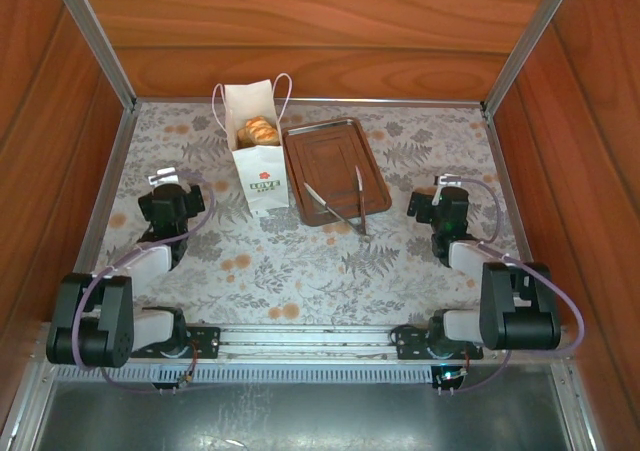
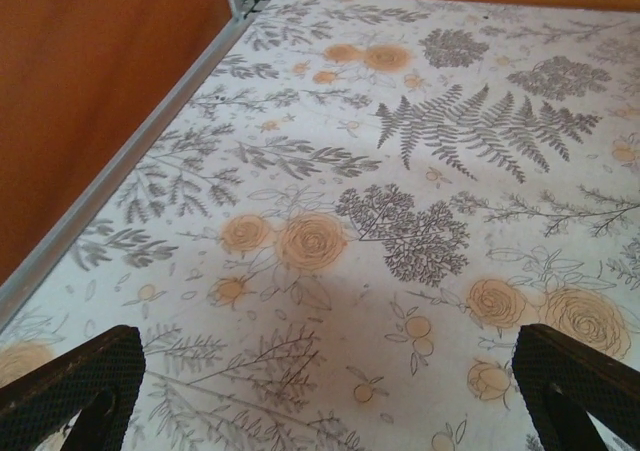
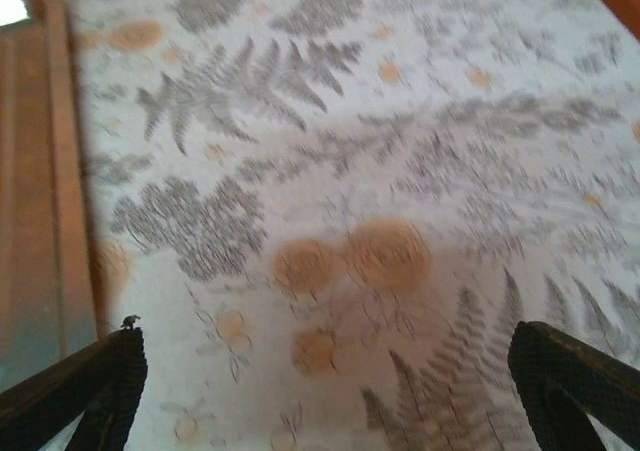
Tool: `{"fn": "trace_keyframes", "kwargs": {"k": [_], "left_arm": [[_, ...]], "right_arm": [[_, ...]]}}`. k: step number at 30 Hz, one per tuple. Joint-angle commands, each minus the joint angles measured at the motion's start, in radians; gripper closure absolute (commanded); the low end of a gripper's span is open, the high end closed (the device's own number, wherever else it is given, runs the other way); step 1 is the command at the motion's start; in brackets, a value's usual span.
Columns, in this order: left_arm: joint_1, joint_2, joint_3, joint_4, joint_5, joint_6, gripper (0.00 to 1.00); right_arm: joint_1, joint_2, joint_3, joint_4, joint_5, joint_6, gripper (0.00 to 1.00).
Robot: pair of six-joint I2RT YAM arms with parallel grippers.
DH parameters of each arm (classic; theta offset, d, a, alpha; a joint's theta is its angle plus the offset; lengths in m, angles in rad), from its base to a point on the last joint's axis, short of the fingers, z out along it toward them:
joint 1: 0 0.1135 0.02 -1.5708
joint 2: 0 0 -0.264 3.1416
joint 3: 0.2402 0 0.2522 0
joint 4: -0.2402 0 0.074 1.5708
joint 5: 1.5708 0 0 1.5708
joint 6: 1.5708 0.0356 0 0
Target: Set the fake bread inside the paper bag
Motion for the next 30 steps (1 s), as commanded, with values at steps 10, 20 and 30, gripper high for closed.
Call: {"fn": "trace_keyframes", "kwargs": {"k": [10, 20, 30], "left_arm": [[0.126, 0.213, -0.070, 0.437, 0.234, 0.024, 0.00], [0.130, 0.331, 0.002, 0.452, 0.278, 0.051, 0.00], [0.111, 0.324, 0.006, 0.433, 0.256, 0.068, 0.00]], "right_arm": [[-0.011, 0.179, 0.018, 0.298, -0.130, -0.069, 0.00], [-0.019, 0.193, 0.088, 0.179, -0.119, -0.054, 0.00], [-0.019, 0.193, 0.088, 0.179, -0.120, -0.054, 0.00]]}}
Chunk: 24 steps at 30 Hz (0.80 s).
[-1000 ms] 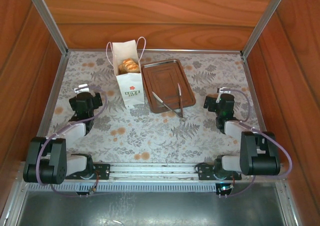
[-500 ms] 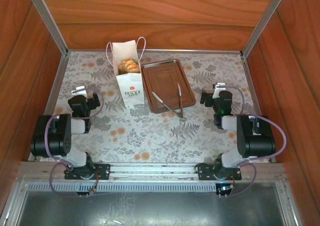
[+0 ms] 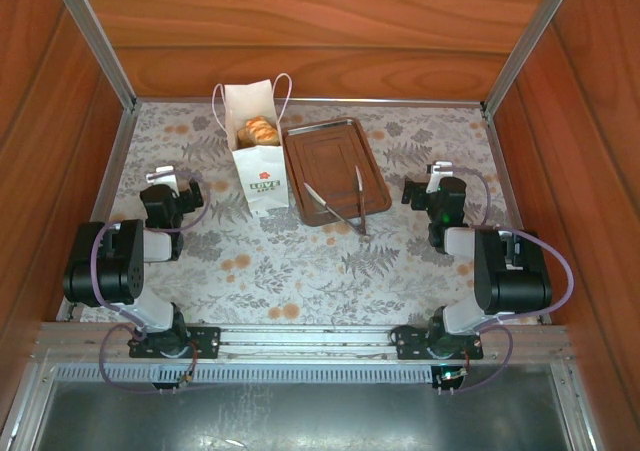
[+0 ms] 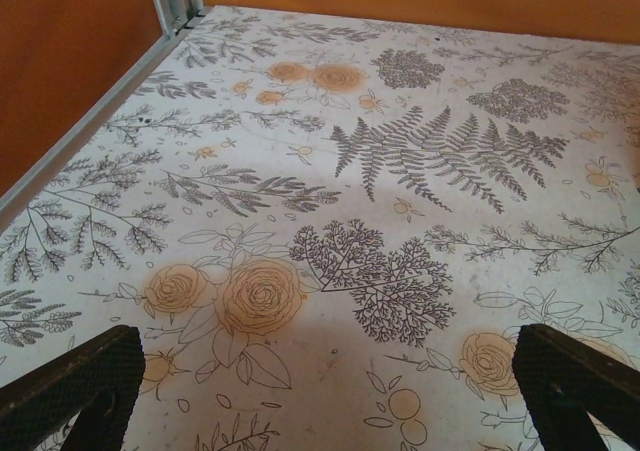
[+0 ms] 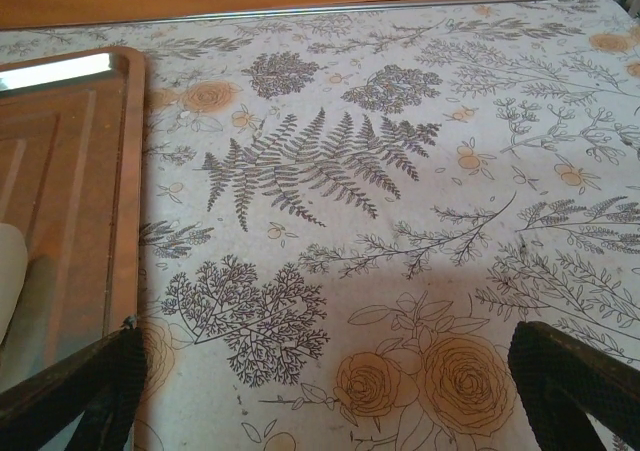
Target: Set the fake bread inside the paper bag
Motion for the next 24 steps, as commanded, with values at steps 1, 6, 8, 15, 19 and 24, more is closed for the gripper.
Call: {"fn": "trace_keyframes", "kwargs": {"k": [1, 6, 8, 15, 19, 24], "left_arm": [[-0.015, 0.003, 0.013, 0.013, -0.010, 0.024, 0.00], [-0.028, 0.009, 0.028, -0.004, 0.014, 0.055, 0.00], [-0.028, 0.008, 0.030, -0.010, 0.014, 0.054, 0.00], [-0.026, 0.008, 0.031, -0.018, 0.020, 0.051, 0.00], [-0.026, 0.006, 0.032, -0.019, 0.019, 0.050, 0.00], [-0.027, 0.005, 0.031, -0.021, 0.017, 0.052, 0.00]], "right_arm": [[-0.006, 0.007, 0.006, 0.002, -0.007, -0.004, 0.00], [-0.007, 0.005, 0.003, 0.001, -0.008, -0.003, 0.00], [-0.007, 0.004, 0.003, 0.003, -0.008, -0.003, 0.00], [-0.007, 0.006, 0.003, 0.004, -0.007, -0.003, 0.00], [-0.007, 0.004, 0.003, 0.005, -0.008, -0.003, 0.00], [-0.006, 0.004, 0.000, 0.006, -0.007, -0.004, 0.00]]}}
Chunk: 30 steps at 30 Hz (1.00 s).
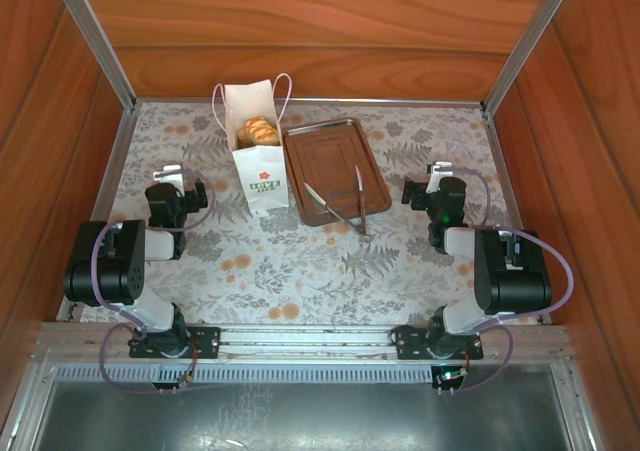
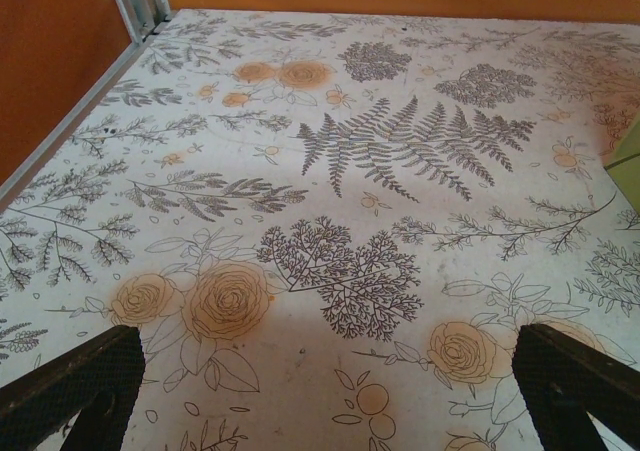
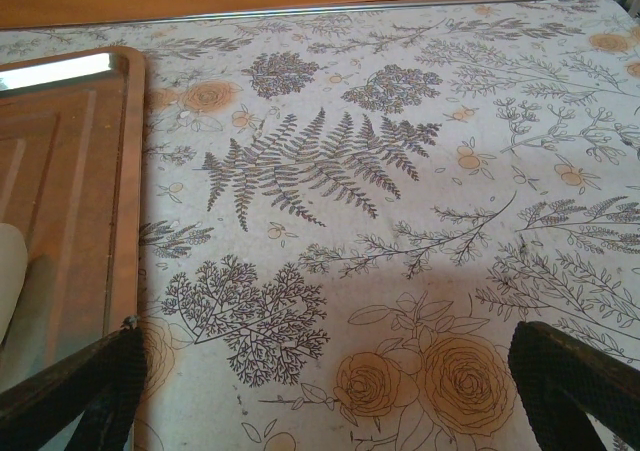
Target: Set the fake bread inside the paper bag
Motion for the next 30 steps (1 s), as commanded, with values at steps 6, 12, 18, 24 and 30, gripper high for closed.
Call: {"fn": "trace_keyframes", "kwargs": {"k": [6, 12, 18, 24, 30], "left_arm": [[-0.003, 0.004, 0.018, 0.002, 0.012, 0.011, 0.00], [-0.003, 0.004, 0.019, 0.001, 0.012, 0.010, 0.00], [-0.002, 0.004, 0.019, 0.001, 0.011, 0.012, 0.00], [-0.002, 0.003, 0.019, -0.001, 0.012, 0.011, 0.00], [-0.003, 0.004, 0.019, -0.001, 0.012, 0.011, 0.00]], "right_arm": [[-0.003, -0.015, -0.043, 0.068, -0.031, -0.020, 0.00], [-0.003, -0.039, -0.151, 0.237, -0.023, -0.015, 0.00], [-0.013, 0.004, -0.004, 0.019, -0.043, -0.012, 0.00], [-0.010, -0.001, -0.001, 0.004, -0.037, -0.014, 0.00], [-0.010, 0.003, 0.004, -0.004, -0.038, -0.012, 0.00]]}}
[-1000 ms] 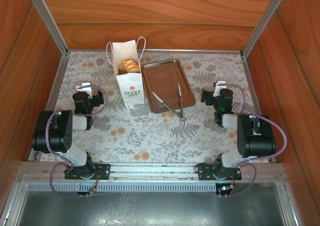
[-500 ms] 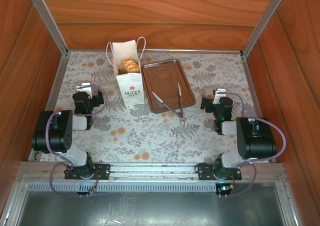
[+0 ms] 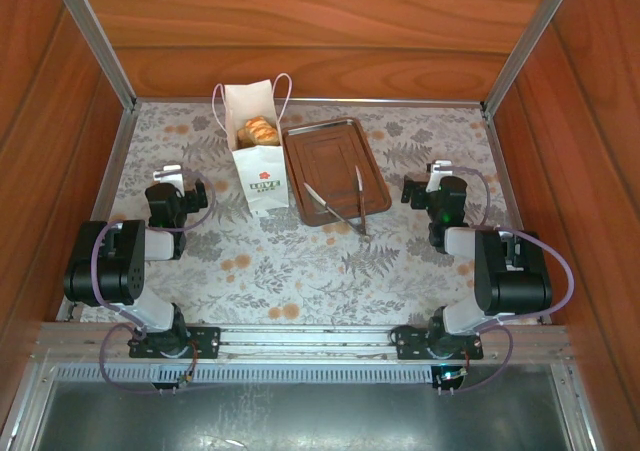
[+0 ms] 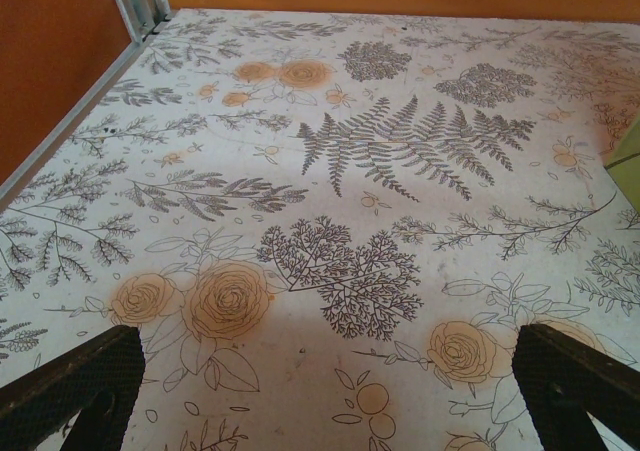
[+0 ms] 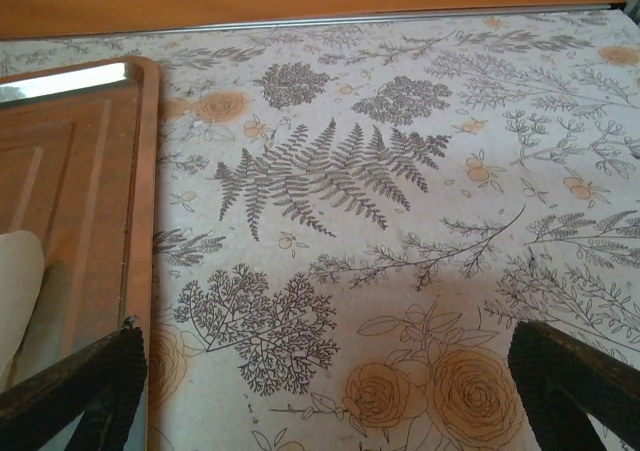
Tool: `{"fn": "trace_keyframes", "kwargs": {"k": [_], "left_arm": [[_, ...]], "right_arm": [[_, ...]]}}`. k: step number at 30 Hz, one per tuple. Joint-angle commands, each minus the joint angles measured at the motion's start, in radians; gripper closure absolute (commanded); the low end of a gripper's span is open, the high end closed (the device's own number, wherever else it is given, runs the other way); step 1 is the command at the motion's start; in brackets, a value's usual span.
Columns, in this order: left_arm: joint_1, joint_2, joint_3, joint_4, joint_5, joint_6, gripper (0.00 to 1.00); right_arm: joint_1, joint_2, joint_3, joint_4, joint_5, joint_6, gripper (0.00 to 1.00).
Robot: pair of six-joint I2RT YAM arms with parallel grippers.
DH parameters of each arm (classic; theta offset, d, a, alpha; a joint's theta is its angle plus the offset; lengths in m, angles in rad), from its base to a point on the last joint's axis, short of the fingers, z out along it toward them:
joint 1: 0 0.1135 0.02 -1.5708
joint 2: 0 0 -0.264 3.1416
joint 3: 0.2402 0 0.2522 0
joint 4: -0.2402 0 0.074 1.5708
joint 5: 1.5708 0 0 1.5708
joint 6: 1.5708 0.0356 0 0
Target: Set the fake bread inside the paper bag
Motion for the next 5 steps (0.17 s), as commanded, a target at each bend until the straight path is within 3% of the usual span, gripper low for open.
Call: {"fn": "trace_keyframes", "kwargs": {"k": [1, 5], "left_arm": [[-0.002, 0.003, 0.018, -0.001, 0.012, 0.010, 0.00], [-0.002, 0.003, 0.018, -0.001, 0.012, 0.010, 0.00]], "right_arm": [[-0.008, 0.007, 0.002, -0.007, -0.010, -0.009, 0.00], [-0.008, 0.007, 0.000, -0.007, -0.009, -0.007, 0.00]]}}
